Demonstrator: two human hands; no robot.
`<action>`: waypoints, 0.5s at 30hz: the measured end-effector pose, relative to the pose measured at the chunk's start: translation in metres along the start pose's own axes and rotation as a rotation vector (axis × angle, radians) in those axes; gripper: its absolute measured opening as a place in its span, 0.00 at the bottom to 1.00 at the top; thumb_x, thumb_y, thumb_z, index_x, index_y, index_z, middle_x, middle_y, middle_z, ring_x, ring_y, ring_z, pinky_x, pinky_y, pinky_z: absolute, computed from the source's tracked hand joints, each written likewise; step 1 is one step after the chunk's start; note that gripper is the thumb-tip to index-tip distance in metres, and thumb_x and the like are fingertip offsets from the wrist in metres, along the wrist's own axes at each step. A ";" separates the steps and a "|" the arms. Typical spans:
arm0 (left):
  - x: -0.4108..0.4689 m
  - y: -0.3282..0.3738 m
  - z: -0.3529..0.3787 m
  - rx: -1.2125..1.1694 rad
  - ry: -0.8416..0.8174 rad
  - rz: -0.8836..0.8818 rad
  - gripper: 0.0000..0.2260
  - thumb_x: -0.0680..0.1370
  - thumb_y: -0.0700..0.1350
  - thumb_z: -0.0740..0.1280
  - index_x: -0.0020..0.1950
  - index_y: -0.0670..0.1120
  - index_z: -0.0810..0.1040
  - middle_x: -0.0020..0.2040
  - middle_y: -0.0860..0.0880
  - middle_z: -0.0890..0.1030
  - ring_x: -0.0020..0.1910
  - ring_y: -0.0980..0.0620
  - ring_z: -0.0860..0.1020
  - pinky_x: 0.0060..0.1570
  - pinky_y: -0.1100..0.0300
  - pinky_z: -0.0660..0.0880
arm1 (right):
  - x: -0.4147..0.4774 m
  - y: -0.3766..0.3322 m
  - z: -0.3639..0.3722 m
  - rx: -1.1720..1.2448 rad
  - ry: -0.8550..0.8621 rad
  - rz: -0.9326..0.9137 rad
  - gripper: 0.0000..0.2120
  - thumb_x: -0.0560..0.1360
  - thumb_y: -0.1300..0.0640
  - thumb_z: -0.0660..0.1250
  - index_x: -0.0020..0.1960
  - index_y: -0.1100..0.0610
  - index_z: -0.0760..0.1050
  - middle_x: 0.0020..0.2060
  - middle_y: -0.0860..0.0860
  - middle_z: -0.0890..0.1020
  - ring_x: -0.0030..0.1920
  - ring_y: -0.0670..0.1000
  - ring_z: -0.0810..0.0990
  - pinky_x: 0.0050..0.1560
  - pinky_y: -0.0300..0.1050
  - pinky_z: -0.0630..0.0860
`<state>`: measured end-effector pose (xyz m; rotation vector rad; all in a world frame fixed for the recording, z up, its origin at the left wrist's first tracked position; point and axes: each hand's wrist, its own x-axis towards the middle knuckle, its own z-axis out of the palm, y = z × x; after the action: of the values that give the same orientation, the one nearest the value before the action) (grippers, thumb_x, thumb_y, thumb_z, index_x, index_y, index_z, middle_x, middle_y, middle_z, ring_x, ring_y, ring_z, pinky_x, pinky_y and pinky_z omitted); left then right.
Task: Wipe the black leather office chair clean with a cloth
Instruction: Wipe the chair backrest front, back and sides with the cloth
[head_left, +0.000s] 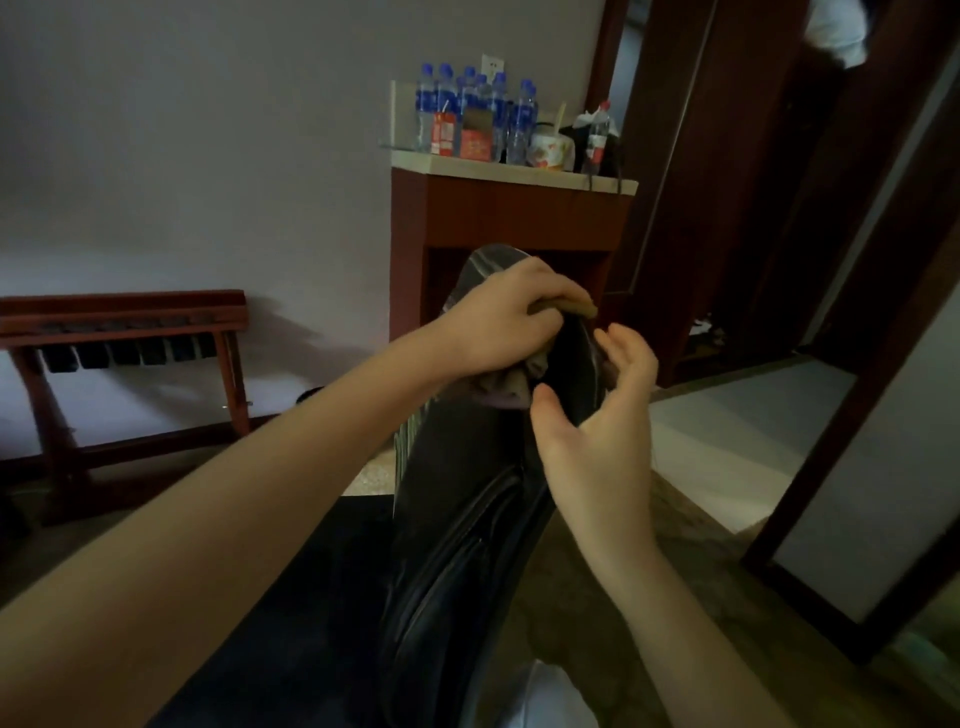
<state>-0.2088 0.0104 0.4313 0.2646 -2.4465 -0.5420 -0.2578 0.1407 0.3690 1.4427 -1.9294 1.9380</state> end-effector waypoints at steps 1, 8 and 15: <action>-0.008 0.004 0.001 -0.049 0.005 0.049 0.16 0.77 0.36 0.59 0.61 0.47 0.77 0.53 0.54 0.72 0.55 0.61 0.71 0.57 0.74 0.65 | -0.003 0.000 0.001 0.054 0.019 0.003 0.32 0.73 0.61 0.69 0.70 0.48 0.57 0.60 0.39 0.67 0.61 0.36 0.69 0.58 0.27 0.68; -0.050 0.008 -0.004 -0.090 -0.036 0.305 0.19 0.75 0.35 0.59 0.64 0.43 0.74 0.54 0.49 0.72 0.52 0.58 0.73 0.52 0.67 0.70 | -0.020 0.000 0.008 0.255 0.076 -0.031 0.35 0.70 0.60 0.67 0.68 0.38 0.54 0.64 0.48 0.72 0.60 0.41 0.75 0.57 0.40 0.75; 0.014 -0.041 -0.010 0.197 -0.017 0.234 0.19 0.75 0.40 0.58 0.65 0.48 0.74 0.56 0.51 0.71 0.54 0.57 0.71 0.55 0.60 0.72 | -0.019 -0.001 0.008 0.149 0.081 -0.002 0.33 0.68 0.54 0.66 0.66 0.36 0.54 0.66 0.39 0.69 0.63 0.36 0.71 0.59 0.37 0.73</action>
<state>-0.2110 -0.0337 0.4283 0.0515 -2.5059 -0.2035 -0.2419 0.1450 0.3564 1.3750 -1.7837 2.1447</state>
